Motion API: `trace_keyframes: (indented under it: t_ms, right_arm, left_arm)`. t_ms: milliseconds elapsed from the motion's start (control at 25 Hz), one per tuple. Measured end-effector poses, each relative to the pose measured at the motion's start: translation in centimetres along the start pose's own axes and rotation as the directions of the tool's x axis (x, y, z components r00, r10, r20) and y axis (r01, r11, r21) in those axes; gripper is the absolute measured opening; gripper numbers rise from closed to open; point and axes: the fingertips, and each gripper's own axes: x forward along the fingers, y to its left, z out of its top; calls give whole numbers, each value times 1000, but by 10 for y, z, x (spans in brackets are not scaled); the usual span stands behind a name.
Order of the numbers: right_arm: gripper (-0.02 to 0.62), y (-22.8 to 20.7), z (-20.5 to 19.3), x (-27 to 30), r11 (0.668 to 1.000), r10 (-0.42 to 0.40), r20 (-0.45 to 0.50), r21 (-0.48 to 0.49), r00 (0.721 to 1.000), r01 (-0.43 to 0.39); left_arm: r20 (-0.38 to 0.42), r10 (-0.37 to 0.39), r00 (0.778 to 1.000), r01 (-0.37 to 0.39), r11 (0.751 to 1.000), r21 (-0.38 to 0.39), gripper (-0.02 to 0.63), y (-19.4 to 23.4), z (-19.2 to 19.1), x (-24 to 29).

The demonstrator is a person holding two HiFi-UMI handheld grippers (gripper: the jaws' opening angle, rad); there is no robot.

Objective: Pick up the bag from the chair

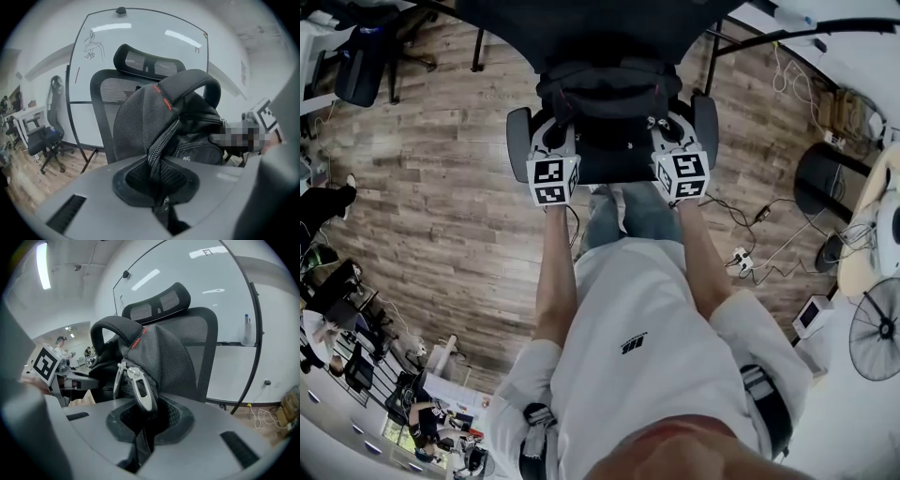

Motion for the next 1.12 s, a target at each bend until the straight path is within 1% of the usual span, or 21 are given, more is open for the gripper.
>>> trace_keyframes:
  t_ms: [280, 440, 720, 880, 1120]
  right_arm:
    - [11, -1, 12, -2, 998, -8, -8, 60, 1000, 8]
    - [9, 0, 21, -6, 995, 13, -8, 96, 1000, -12]
    - [9, 5, 38, -18, 985, 23, 0, 169, 1000, -22]
    - [9, 10, 49, -30, 984, 24, 16, 175, 1000, -26]
    - [9, 21, 83, -52, 990, 14, 63, 139, 998, -22]
  left_arm:
    - [-2, 8, 1000, -8, 999, -37, 25, 1, 11, -2]
    - [9, 7, 1000, -7, 999, -54, 24, 2, 19, -7]
    - [36, -6, 999, 8, 999, -41, 23, 0, 37, -20]
    - [62, -20, 998, 22, 999, -37, 23, -3, 48, -33]
    - [125, -45, 991, 47, 999, -6, 23, -7, 79, -58]
